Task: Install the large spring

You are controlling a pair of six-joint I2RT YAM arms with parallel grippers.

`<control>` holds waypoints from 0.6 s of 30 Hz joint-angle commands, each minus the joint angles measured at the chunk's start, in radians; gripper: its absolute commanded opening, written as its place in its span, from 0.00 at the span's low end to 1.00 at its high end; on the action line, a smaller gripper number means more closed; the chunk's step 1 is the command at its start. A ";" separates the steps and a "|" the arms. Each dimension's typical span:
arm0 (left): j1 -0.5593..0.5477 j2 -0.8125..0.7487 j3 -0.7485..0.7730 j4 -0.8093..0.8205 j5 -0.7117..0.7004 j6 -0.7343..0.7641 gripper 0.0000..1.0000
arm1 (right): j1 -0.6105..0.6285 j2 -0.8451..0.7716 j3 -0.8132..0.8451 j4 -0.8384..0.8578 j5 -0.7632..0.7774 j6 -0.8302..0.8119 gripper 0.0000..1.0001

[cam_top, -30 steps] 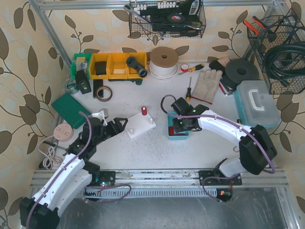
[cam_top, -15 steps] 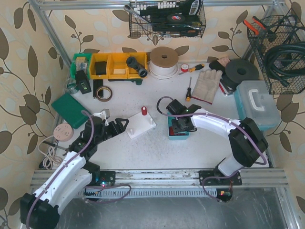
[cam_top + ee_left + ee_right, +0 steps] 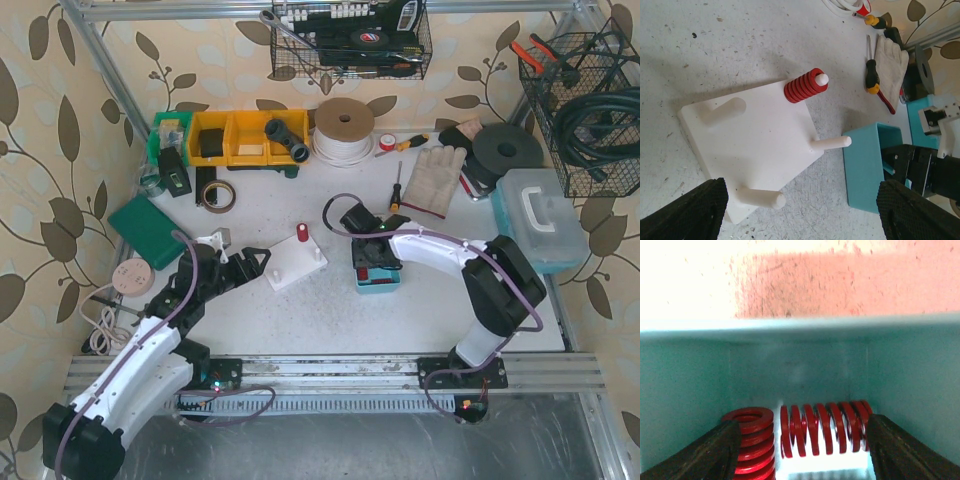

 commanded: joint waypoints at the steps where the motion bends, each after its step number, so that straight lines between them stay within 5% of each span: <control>1: -0.005 0.012 0.017 0.036 0.020 0.008 0.84 | 0.005 0.075 0.026 0.000 0.029 0.031 0.69; 18: -0.005 0.064 0.031 0.054 0.026 0.014 0.84 | 0.015 0.068 0.046 0.014 -0.016 0.011 0.60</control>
